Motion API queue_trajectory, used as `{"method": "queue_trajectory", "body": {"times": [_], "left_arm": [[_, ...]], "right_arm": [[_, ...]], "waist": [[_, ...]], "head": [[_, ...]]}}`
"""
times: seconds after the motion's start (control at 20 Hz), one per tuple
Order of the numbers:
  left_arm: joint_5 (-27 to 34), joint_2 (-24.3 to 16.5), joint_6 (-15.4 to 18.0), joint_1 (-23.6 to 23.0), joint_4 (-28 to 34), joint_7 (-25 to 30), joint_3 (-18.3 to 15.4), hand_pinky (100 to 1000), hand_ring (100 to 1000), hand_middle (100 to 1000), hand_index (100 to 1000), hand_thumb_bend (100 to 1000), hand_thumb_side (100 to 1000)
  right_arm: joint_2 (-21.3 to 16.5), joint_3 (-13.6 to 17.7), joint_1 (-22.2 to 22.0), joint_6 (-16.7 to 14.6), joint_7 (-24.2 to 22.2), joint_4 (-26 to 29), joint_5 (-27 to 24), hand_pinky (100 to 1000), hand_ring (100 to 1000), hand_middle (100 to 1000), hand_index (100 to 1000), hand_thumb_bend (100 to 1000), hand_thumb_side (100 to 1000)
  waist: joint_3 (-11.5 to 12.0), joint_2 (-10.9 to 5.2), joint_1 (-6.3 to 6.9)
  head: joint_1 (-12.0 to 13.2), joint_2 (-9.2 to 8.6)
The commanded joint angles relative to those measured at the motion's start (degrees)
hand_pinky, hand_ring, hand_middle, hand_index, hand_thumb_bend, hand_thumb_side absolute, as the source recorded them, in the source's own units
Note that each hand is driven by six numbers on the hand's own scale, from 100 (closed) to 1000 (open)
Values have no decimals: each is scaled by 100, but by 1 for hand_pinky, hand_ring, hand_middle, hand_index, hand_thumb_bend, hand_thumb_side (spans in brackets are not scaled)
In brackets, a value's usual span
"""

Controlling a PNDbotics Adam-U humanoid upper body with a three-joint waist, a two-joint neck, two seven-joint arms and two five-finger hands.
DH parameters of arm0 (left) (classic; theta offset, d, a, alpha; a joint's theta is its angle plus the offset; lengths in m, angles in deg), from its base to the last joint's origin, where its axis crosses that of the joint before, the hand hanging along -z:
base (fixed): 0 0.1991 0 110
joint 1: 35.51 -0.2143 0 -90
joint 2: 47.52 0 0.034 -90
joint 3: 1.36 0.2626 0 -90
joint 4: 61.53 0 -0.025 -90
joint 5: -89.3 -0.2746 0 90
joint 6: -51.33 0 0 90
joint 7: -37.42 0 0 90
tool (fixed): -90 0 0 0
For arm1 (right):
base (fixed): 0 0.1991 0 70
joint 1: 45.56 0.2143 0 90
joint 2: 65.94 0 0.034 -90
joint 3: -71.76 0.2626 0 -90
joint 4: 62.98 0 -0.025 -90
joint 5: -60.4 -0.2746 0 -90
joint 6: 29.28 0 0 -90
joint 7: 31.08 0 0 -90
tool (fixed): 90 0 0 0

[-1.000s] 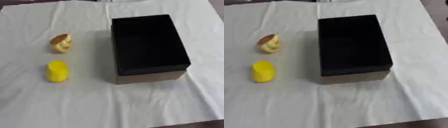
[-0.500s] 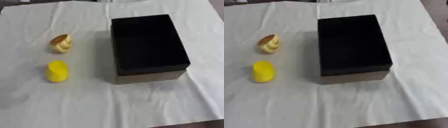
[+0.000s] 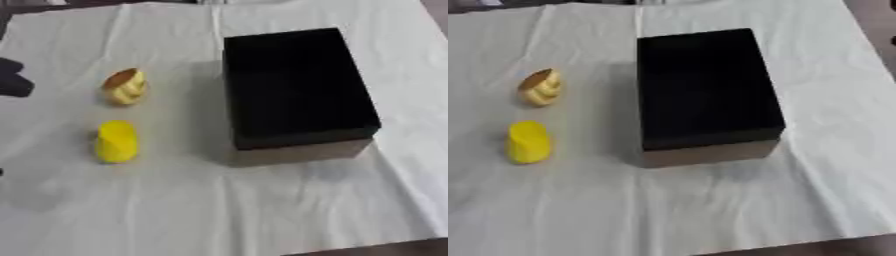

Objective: Pick up objects on the table and place them in the box.

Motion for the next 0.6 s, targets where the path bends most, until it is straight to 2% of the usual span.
{"method": "queue_trajectory", "body": {"times": [0.05,0.6], "left_arm": [[0,165,-173,266,-55,48,69,926,1000,866,949,321,365],[145,1175,-313,879,-646,723,285,925,1000,873,940,273,424]], "right_arm": [[-160,15,11,38,-32,92,-16,959,945,600,882,100,271],[-100,-12,12,154,-107,92,-35,963,948,597,883,100,302]], "waist": [[13,-133,-5],[10,-170,-2]], "head": [[20,27],[21,42]]}}
